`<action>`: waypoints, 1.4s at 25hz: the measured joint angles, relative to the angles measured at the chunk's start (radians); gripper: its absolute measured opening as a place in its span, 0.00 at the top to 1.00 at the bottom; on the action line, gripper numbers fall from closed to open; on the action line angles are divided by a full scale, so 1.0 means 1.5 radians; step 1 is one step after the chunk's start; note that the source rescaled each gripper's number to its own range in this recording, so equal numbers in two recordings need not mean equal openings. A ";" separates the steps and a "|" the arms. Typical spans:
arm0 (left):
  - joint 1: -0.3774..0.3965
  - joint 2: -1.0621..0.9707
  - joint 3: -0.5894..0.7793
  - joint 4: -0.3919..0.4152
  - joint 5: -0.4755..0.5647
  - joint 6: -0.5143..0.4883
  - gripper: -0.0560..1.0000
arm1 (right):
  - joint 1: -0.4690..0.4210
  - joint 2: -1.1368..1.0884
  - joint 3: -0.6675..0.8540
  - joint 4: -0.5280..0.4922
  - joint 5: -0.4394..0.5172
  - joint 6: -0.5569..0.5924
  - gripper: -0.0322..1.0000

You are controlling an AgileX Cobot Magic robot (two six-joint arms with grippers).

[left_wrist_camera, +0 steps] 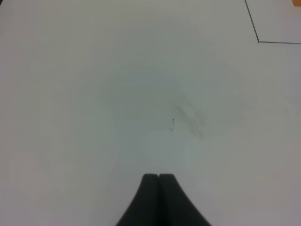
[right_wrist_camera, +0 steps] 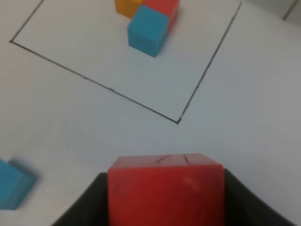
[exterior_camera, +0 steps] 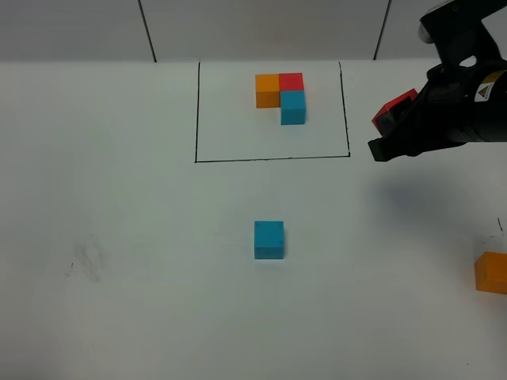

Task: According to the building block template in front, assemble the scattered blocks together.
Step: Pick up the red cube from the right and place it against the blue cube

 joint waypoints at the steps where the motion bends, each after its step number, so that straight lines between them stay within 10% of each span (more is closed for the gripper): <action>1: 0.000 0.000 0.000 0.000 0.000 0.000 0.95 | 0.009 0.005 0.000 0.001 -0.002 -0.007 0.55; 15: 0.000 0.000 0.000 0.000 0.000 0.000 0.95 | 0.084 0.124 -0.069 0.049 -0.008 -0.083 0.55; 25: 0.000 0.000 0.000 0.000 0.000 0.000 0.95 | 0.086 0.215 -0.091 0.241 -0.094 0.014 0.55; 35: 0.000 0.000 0.000 0.000 0.000 0.000 0.95 | 0.086 0.233 -0.091 0.288 -0.108 0.053 0.55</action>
